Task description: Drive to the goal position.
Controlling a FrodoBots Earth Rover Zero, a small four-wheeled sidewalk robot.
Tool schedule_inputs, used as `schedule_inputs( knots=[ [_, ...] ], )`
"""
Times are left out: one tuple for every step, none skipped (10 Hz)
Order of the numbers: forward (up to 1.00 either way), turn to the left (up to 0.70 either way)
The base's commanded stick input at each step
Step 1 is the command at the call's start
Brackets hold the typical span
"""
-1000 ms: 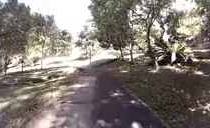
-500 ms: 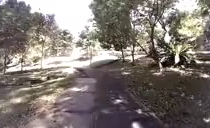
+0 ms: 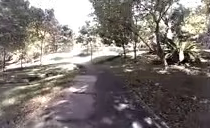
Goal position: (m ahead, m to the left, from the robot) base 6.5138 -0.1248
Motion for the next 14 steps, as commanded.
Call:
schedule_inputs(
  knots=[
    [0.50, 0.00],
    [0.50, 0.00],
    [0.50, 0.00],
    [0.50, 0.00],
    [0.50, 0.00],
    [0.50, 0.00],
    [0.50, 0.00],
    [0.50, 0.00],
    [0.50, 0.00],
    [0.50, 0.00],
    [0.50, 0.00],
    [0.50, 0.00],
    [0.50, 0.00],
    [0.50, 0.00]
  ],
)
